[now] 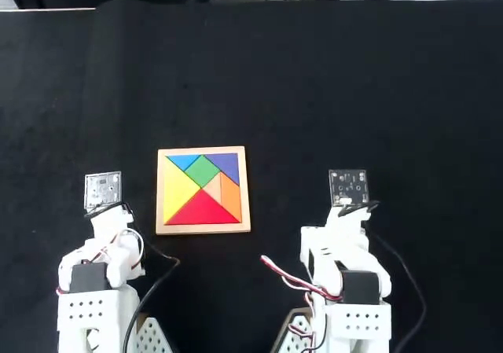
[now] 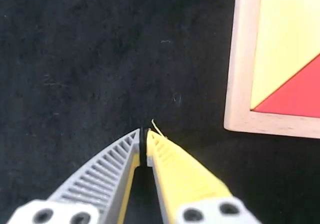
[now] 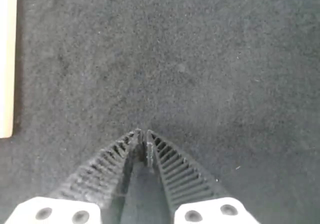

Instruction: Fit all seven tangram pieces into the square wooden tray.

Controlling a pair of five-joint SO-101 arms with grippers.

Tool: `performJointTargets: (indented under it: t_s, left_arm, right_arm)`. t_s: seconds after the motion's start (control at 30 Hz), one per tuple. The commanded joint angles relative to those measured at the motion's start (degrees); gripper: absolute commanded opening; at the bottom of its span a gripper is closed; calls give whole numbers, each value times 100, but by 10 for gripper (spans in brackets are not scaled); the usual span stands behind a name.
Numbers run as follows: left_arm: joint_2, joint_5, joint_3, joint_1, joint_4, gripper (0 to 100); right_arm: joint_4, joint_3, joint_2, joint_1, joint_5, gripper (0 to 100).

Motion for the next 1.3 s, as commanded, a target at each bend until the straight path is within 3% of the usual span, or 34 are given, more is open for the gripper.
performJointTargets:
  t_s: [0.0, 1.27]
  left_arm:
    - [-9, 35, -136, 40, -9, 29]
    - [-9, 62, -110, -48, -35, 30]
  right_arm:
    - [0, -31, -303, -35, -26, 11]
    - [26, -31, -356, -35, -26, 11]
